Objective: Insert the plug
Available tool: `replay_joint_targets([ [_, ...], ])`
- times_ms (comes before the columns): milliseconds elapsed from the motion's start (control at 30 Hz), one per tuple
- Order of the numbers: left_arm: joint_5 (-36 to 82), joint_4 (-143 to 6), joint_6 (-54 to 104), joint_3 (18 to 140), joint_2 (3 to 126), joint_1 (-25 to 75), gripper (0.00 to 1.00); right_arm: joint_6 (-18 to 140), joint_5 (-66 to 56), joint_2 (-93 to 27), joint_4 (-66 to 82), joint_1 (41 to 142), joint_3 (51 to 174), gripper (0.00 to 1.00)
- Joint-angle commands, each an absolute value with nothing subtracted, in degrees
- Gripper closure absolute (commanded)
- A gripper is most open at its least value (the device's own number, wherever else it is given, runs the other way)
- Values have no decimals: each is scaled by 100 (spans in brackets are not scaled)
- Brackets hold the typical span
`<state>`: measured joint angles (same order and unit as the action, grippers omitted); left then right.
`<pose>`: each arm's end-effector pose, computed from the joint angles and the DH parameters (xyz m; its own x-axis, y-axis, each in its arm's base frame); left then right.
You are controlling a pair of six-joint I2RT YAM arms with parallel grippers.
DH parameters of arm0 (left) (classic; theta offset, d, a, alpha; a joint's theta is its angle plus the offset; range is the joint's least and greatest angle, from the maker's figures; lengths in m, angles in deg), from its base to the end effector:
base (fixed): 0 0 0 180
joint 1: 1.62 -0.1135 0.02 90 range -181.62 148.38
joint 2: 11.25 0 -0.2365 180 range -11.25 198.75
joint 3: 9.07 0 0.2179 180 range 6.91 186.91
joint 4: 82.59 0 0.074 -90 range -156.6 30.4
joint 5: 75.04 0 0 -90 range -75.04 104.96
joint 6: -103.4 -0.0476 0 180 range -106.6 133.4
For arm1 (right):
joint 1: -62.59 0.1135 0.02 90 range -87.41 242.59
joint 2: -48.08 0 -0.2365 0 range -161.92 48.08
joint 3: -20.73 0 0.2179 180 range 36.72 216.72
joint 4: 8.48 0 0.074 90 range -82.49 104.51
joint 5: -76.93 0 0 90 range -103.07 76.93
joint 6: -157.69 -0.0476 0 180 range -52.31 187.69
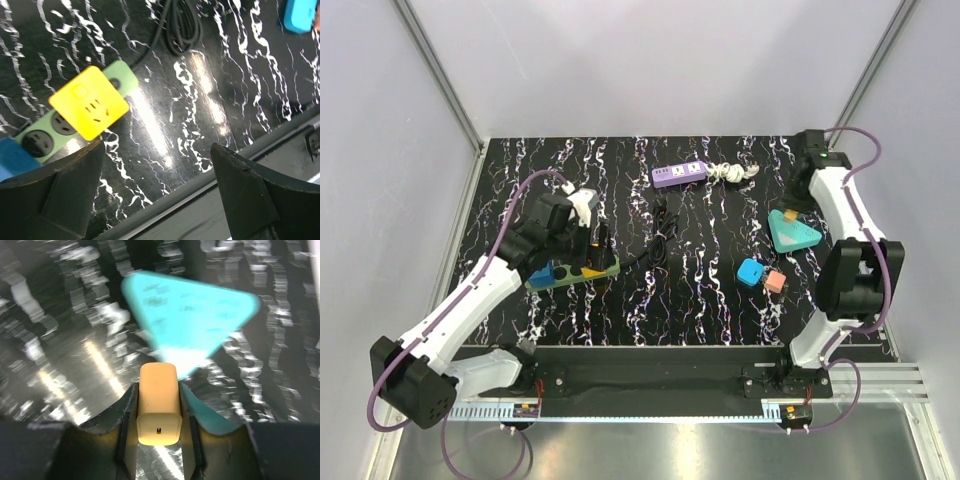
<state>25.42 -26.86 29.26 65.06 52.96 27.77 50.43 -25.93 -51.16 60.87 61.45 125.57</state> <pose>0.1839 -0.1135 0.2774 -0.7630 0.1213 -0.6349 0.3996 0.8606 -0.3157 0.3278 -0.0171 0.2602 -0.8214 0.3057 -0.4816 0.3786 0.9237 -0.0594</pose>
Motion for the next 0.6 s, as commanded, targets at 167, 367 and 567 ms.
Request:
replay_joint_targets([
  [167, 2859, -2951, 2826, 6448, 5055, 2905, 9, 5528, -3442, -5316, 6280, 5144, 12785, 100],
  [367, 2999, -3030, 2799, 6378, 4993, 2914, 9, 6072, -3635, -6816, 5822, 4967, 14311, 100],
  [567, 2868, -3022, 2764, 6386, 4984, 2923, 9, 6321, -3671, -7864, 6120, 4704, 15315, 100],
])
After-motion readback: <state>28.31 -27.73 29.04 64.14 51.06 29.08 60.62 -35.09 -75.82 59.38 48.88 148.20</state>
